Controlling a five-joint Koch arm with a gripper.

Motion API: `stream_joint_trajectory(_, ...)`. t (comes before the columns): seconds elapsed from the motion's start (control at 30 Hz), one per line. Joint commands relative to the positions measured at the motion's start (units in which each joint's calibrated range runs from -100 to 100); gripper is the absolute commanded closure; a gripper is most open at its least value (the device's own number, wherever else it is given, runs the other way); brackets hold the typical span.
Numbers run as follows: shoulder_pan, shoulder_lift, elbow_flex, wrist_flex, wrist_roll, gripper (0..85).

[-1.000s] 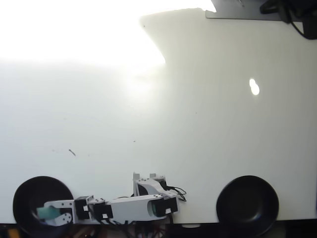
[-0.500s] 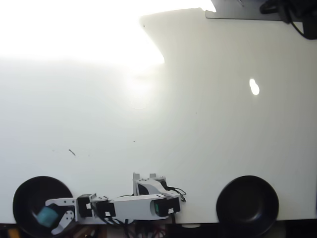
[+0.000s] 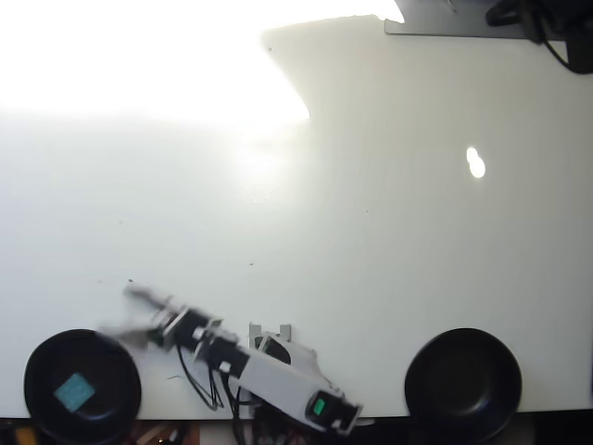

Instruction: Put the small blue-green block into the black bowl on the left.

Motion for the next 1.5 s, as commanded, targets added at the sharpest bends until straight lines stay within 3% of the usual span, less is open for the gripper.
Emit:
stream_joint_trajectory(0.0, -6.0, -4.1, 1.4, -4.1, 6.3, 37.5)
stream_joint_trajectory(0.2, -16.5, -5.2, 0.0, -8.2, 13.8, 37.5)
stream_joint_trajectory(0.37, -22.9, -9.0, -6.1, -8.2, 16.7, 37.5)
stream_joint_trajectory(0.7, -32.6, -10.2, -15.4, -6.9, 18.2, 37.3)
stream_joint_trajectory(1.03, -35.6, -10.2, -25.5, -4.1, 20.7, 36.3)
stream_joint_trajectory(1.47, -35.5, -10.0, -34.9, -1.1, 26.3, 36.7)
